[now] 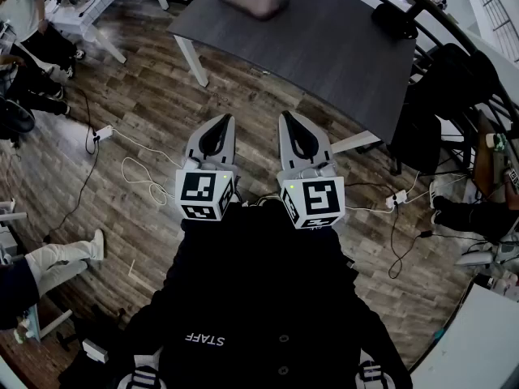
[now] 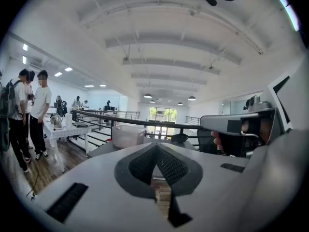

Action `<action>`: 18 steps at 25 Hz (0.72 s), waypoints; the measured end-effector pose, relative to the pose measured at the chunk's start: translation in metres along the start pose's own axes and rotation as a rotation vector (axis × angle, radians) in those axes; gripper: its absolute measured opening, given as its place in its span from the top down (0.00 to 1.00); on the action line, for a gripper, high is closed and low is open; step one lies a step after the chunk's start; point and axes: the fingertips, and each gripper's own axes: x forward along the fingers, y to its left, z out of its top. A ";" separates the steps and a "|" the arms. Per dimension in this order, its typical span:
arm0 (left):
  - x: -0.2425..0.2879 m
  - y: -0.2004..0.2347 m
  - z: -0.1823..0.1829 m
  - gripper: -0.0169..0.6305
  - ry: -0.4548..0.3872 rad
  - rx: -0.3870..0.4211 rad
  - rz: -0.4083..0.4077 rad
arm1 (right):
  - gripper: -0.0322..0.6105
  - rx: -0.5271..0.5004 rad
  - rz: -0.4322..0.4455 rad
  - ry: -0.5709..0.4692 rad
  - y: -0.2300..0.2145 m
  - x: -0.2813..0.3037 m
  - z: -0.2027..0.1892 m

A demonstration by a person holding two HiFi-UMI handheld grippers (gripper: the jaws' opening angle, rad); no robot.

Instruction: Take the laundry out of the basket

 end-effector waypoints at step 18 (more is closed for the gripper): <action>0.019 -0.023 -0.020 0.97 0.035 -0.001 0.039 | 0.93 0.029 0.038 -0.001 -0.028 -0.008 -0.022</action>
